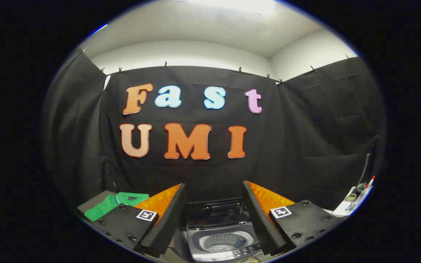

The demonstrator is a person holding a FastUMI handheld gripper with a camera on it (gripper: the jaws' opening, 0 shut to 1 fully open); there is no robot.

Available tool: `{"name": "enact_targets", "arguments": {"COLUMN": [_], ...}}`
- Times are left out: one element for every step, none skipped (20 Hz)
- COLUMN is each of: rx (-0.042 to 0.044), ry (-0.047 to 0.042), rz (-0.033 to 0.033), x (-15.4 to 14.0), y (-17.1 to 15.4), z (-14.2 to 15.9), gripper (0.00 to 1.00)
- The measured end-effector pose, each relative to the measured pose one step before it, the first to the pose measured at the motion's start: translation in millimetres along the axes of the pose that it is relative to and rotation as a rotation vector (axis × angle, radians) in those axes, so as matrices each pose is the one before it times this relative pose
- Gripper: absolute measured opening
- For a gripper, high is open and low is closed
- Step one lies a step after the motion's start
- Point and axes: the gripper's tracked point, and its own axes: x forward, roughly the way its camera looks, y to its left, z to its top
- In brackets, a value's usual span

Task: Put the clothes into the washing machine and then close the washing machine lid.

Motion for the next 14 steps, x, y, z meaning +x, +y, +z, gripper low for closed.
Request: {"name": "enact_targets", "arguments": {"rx": [0.02143,0.01972,0.02168,0.02478,0.02593,0.02235,0.01624,0.00771,-0.00335,-0.01190,-0.01532,-0.01239,-0.00639,-0.00296], "ry": [0.01130,0.01226,0.01368,0.01491,0.01960,0.02396,0.02275,0.01404,0.01410,0.01194,0.01488,0.01684,0.01372,0.01410], "rz": [0.02431,0.03135,0.03654,0.03878,0.03845,0.03648,0.02727,0.02006,0.01707,0.01021,0.00276,0.00149,0.00602,0.00806], "x": [3.73,2.23,4.92,5.76,7.31,7.78,5.75,5.46,7.20,8.04,8.11,7.87,6.51,6.58], "y": [20.60,22.44,24.46,23.81,21.44,20.26,14.66,12.80,13.00,11.02,9.39,7.74,9.95,10.97], "z": [-2.15,-4.06,-4.96,-6.39,-7.89,-10.16,-11.39,-8.24,-7.31,-5.64,-6.51,-7.75,-4.93,-7.94], "gripper": [0.97,0.97,0.98,0.98,0.98,0.98,0.98,0.98,0.98,0.98,0.97,0.98,0.98,0.98]}}
